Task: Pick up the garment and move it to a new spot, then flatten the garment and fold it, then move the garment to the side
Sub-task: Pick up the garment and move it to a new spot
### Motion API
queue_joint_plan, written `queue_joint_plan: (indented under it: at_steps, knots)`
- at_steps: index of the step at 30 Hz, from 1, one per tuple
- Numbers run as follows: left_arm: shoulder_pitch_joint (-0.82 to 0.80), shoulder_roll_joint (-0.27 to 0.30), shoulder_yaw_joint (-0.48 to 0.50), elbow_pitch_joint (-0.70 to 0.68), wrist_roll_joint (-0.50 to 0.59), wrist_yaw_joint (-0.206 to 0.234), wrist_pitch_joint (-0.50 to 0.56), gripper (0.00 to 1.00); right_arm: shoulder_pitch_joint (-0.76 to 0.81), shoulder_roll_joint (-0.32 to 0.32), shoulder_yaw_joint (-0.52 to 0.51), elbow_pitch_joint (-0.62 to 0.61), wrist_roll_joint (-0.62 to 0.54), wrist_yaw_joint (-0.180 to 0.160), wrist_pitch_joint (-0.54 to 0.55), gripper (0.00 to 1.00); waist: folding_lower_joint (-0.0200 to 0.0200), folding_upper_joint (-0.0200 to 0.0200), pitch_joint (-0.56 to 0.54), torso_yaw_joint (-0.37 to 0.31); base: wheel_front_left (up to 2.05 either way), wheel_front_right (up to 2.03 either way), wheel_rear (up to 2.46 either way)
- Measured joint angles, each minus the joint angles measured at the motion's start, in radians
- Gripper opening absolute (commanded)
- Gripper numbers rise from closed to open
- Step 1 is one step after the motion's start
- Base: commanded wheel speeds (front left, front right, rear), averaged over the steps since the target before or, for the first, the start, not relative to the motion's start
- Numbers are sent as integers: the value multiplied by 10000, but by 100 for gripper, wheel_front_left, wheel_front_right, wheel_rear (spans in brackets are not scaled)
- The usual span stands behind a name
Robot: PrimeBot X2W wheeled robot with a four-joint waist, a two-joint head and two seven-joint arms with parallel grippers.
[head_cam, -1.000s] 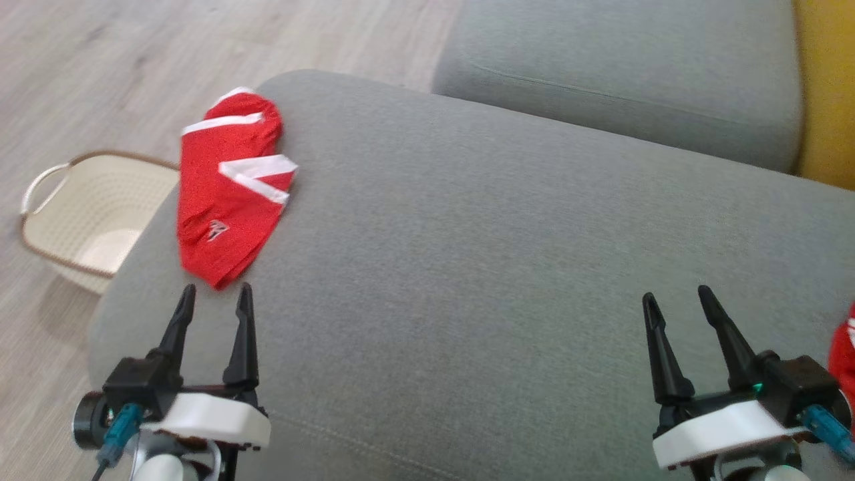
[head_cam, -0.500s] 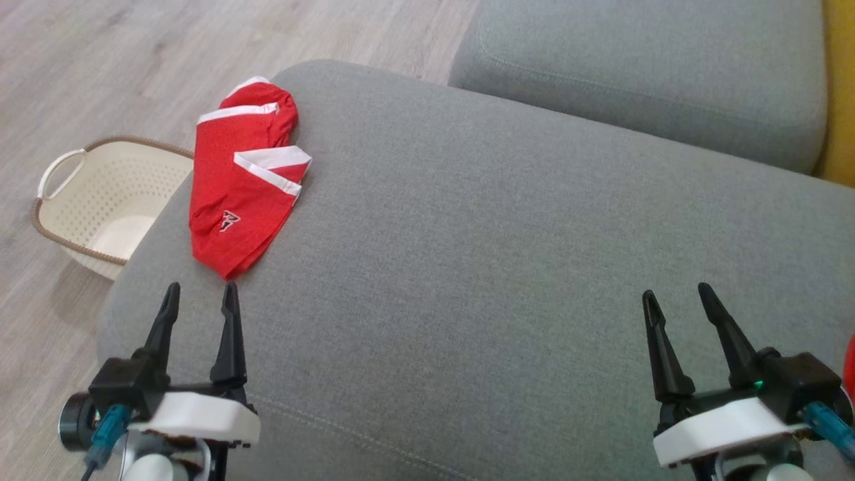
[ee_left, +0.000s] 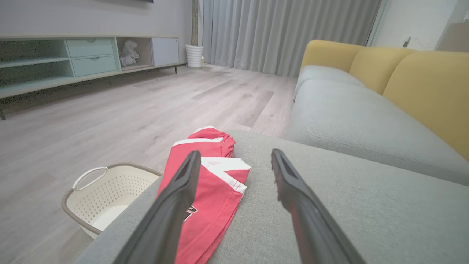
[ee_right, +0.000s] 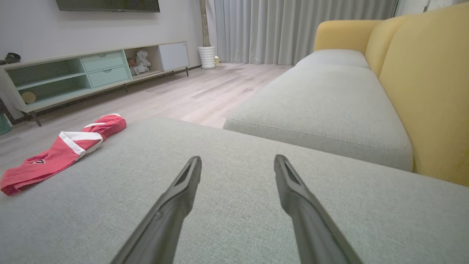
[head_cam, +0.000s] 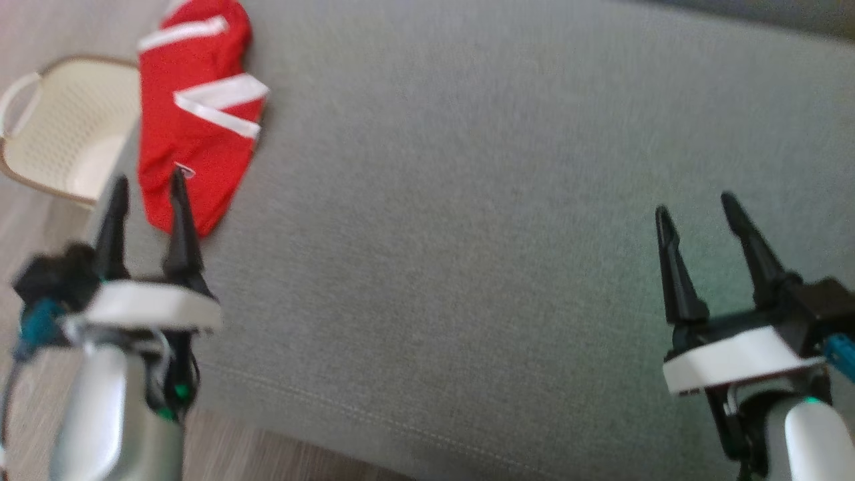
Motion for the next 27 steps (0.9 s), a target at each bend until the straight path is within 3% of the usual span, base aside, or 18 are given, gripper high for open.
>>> queue_joint_plan:
  at_steps: [5,9,13,18,19,20,21,22,27]
  knots:
    - [-1694,69,537,2222,-393,-529,0,100,-435,-6,36,-307,-382,-2,301,100,1,0,1169,-226,0,0,0]
    - [-3061,451,523,4500,-495,-788,0,100,-736,-19,65,-430,-474,0,372,100,2,0,1920,-434,0,0,0]
    - [-4232,813,226,6562,-625,-874,2,100,-1053,-29,182,-453,-541,0,384,100,1,0,2440,-666,0,0,0]
    - [-4873,848,-426,7896,-1126,-874,219,100,-1168,-33,196,-441,-537,-2,384,100,-1,0,2682,-881,0,0,0]
    - [-4994,892,-577,8048,-1327,-874,299,51,-1182,-33,196,-420,-537,0,384,100,-2,0,2713,-914,0,0,0]
    - [-5107,1005,-757,8193,-1459,-876,399,33,-1209,-33,196,-393,-535,0,382,100,-2,0,2731,-936,0,0,0]
    - [-5233,1104,-865,8328,-1597,-876,468,5,-1247,-33,194,-370,-527,0,378,100,-2,0,2735,-954,0,0,0]
    - [-5321,1177,-988,8406,-1758,-874,483,0,-1284,-33,188,-349,-500,0,370,100,-2,0,2723,-963,0,0,0]
    - [-5295,1390,-1419,8719,-2180,-940,167,0,-1299,-33,109,-77,-343,0,215,100,-2,0,2434,-968,0,0,0]
